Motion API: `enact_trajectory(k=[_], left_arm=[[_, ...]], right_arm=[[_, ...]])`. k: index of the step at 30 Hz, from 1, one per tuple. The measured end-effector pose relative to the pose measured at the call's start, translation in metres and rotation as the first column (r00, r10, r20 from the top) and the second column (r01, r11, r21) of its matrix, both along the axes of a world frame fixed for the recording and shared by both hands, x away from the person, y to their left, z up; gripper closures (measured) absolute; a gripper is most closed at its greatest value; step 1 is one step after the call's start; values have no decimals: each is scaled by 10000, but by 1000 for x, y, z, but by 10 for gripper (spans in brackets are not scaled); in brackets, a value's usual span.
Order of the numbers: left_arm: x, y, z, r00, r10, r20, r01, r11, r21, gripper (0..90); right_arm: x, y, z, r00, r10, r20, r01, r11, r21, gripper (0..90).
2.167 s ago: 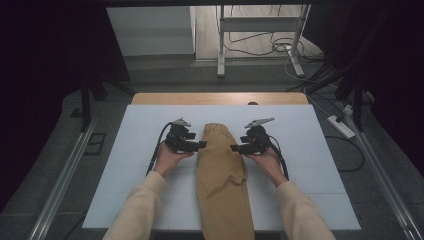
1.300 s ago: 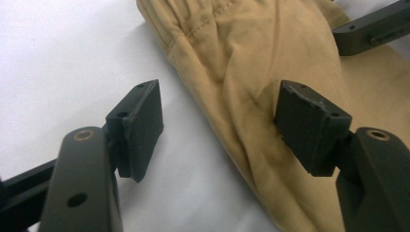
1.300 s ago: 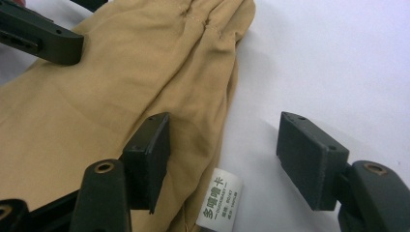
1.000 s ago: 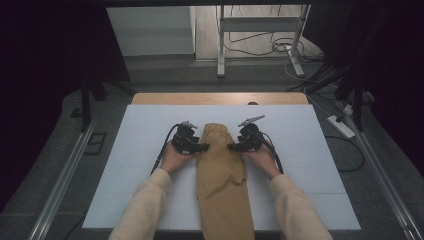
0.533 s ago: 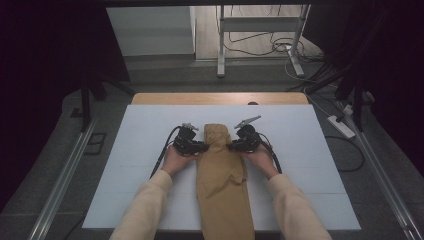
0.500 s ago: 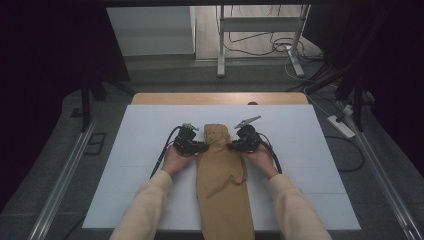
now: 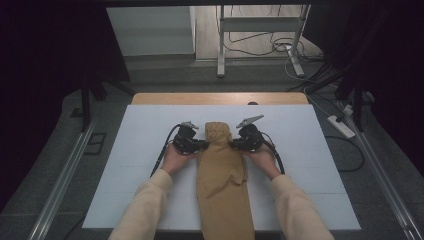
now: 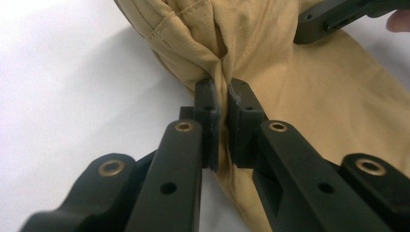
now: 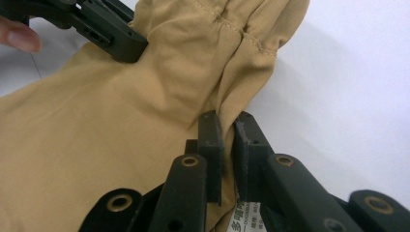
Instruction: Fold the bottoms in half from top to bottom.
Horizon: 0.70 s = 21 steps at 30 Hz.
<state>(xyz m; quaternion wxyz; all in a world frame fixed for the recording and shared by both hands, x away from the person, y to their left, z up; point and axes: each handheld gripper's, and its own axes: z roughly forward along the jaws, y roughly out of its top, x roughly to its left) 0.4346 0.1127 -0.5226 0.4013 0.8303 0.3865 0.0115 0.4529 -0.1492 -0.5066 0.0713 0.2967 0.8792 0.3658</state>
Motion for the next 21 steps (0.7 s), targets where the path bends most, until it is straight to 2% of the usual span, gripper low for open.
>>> enact_trajectory(k=[5,21], left_arm=[[0,1,8,9998,14,183,-13,10000,-72,837],[5,1,18,9992,-61,399,65,9999,-100,842]], right_arm=[[-1,-2,6,9996,-100,278,95,9998,202,828],[2,-4,12,9990,-218,396,204,9992,343,831]])
